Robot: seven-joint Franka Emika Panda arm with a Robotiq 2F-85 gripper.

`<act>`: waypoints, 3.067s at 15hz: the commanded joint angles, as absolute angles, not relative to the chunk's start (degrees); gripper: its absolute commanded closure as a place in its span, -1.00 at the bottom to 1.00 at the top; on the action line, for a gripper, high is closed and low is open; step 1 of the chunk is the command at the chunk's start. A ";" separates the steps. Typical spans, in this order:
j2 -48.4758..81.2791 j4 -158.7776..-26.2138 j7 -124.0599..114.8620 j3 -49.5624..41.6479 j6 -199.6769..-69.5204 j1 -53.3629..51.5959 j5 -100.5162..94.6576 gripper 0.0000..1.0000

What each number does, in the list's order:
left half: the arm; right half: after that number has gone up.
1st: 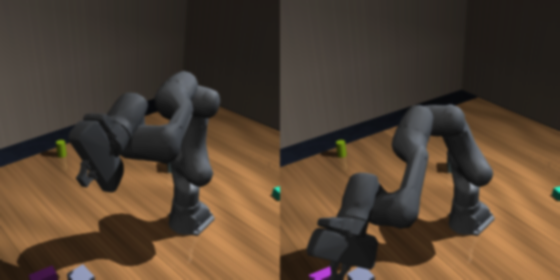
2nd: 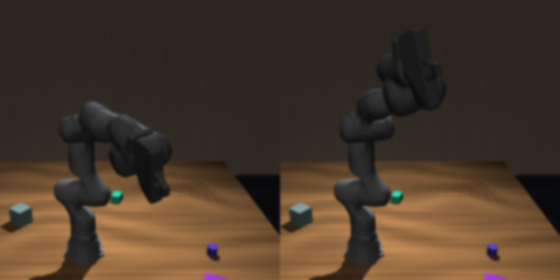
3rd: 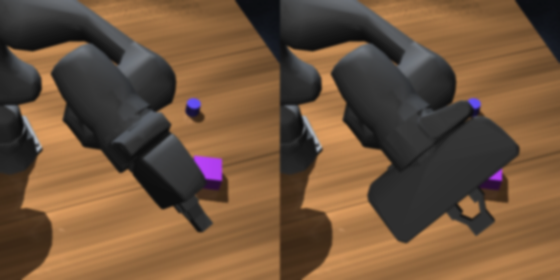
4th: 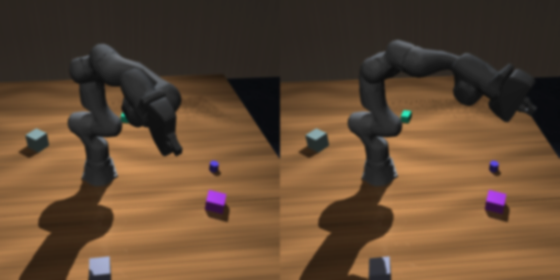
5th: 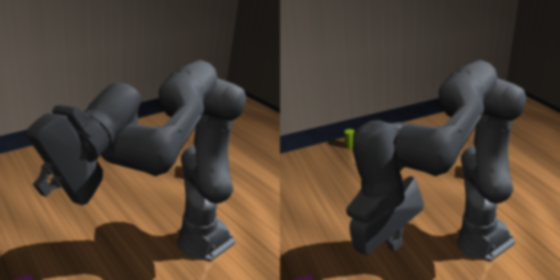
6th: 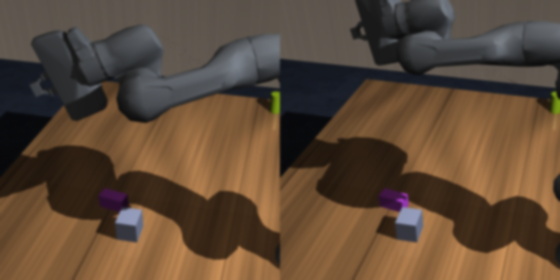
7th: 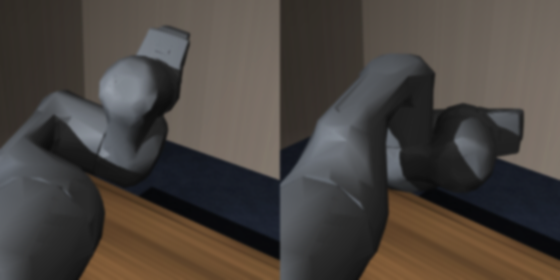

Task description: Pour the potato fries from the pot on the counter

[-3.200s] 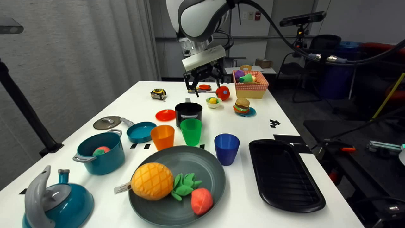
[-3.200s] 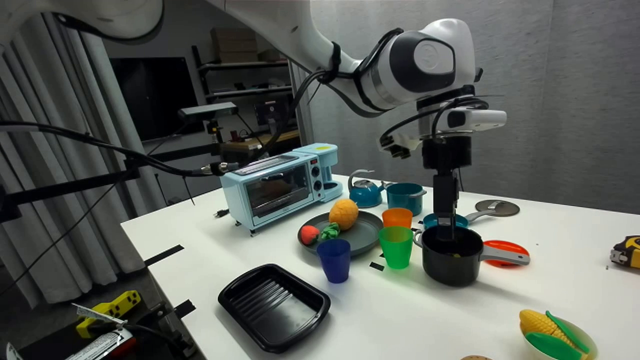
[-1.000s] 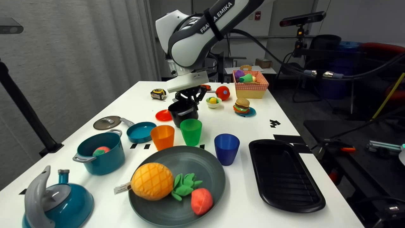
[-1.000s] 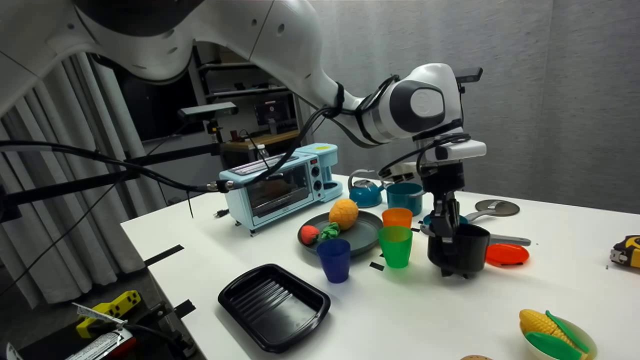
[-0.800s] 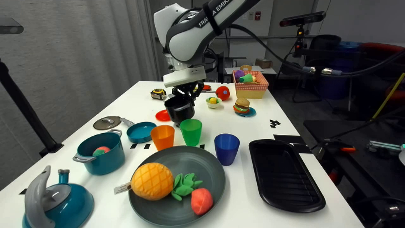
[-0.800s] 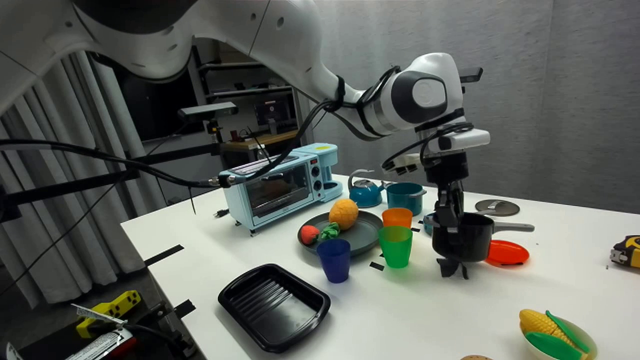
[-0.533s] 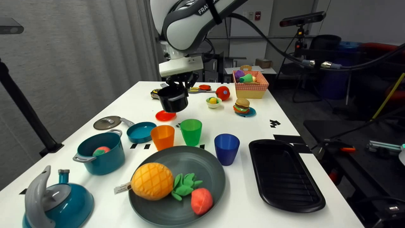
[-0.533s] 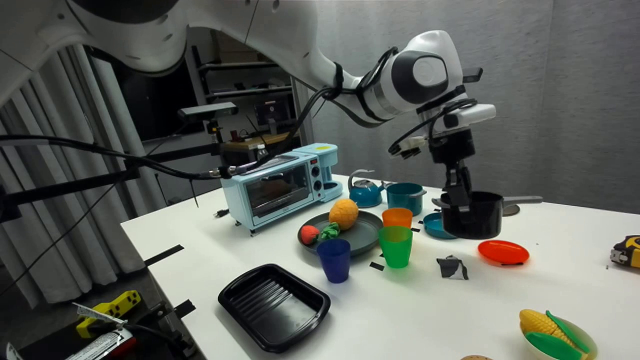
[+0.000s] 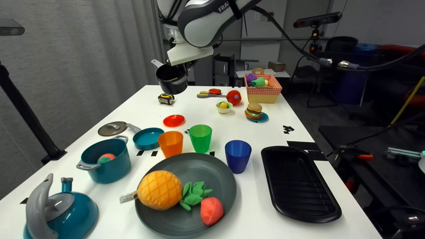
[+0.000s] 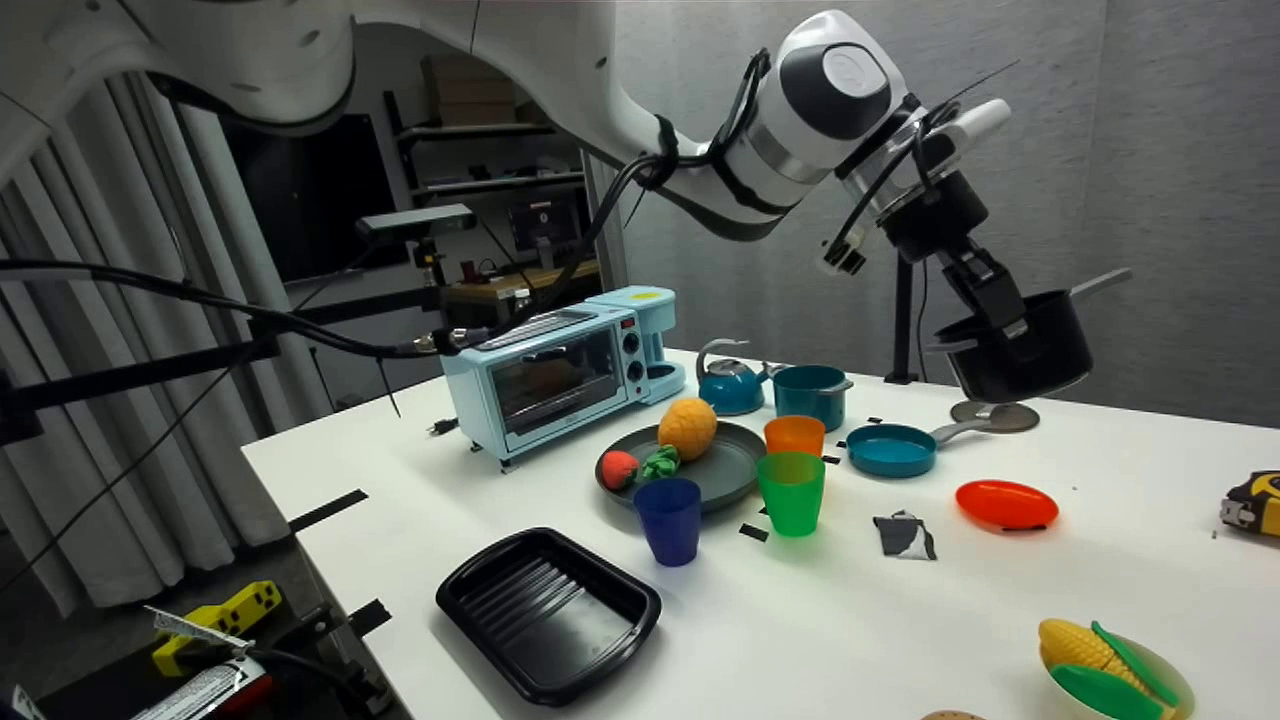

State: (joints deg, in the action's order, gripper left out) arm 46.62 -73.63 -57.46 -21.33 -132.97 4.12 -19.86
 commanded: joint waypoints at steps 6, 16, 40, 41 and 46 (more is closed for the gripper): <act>43.81 -83.83 -56.66 -29.99 -156.64 -1.92 -34.52 0.98; 47.52 -84.09 -68.59 -46.74 -174.92 -9.99 -48.78 0.98; 82.39 -84.94 -98.96 -93.33 -206.46 -24.96 -17.65 0.98; 84.60 -85.32 -98.46 -95.08 -207.45 -24.95 -14.18 0.98; 85.32 -86.75 -85.17 -93.75 -207.27 -24.89 1.20 0.98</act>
